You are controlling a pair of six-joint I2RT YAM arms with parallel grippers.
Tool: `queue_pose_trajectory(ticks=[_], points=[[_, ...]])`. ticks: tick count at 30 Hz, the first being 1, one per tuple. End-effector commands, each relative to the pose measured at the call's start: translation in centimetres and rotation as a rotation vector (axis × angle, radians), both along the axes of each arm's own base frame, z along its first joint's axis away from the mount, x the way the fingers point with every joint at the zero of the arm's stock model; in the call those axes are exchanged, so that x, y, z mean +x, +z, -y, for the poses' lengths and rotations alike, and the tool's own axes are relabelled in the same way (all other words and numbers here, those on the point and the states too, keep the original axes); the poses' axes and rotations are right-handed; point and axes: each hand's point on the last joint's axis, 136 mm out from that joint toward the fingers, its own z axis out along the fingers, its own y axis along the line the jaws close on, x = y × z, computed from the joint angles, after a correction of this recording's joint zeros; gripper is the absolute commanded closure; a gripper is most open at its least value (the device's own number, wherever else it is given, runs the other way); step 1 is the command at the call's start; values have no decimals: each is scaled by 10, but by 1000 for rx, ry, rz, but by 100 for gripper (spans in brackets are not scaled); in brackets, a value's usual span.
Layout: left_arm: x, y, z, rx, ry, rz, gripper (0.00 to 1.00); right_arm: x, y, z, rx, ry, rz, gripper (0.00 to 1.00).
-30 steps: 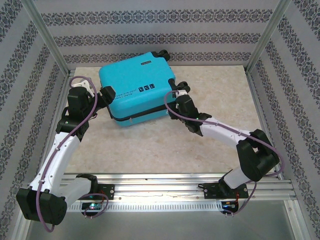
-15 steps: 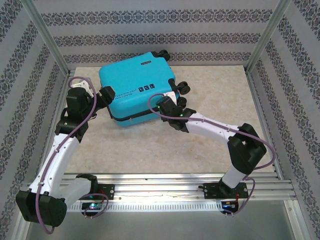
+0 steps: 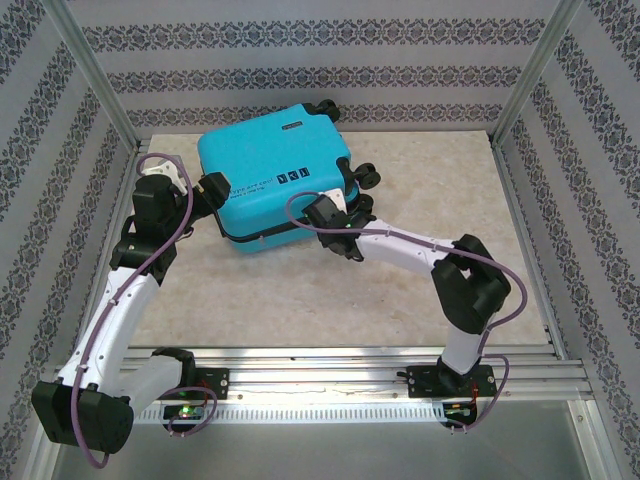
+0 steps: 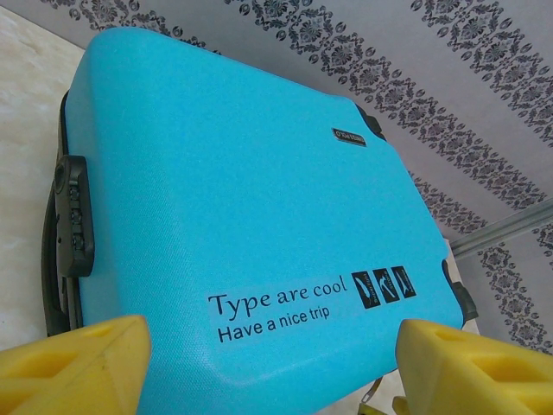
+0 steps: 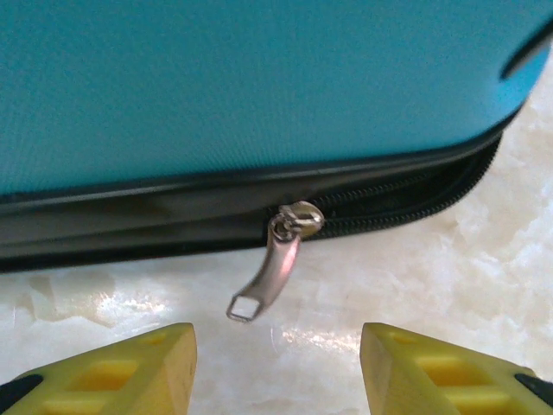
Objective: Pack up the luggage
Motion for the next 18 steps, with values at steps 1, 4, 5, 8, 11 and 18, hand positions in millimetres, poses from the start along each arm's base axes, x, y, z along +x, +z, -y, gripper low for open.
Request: queue_pose_trajectory(ticks=[1,4,5,8,11,18], points=[[0,3,3,-6,-12,19,25,5,0,-5,-32,-9,7,47],[-1,4,3,-4,-12,20,25,10,-4,-4,-63,-25,4,47],[-1,5,3,-3,-13,23,25,12,-4,-4,-72,-29,5,47],[-1,3,3,-4,-11,20,25,14,-5,-4,-85,-37,7,50],[0,3,3,-6,-13,17,25,16,-7,-4,-98,-36,7,54],[0,4,4,-8,-15,19,25,17,-14,0,-110,-39,0,65]])
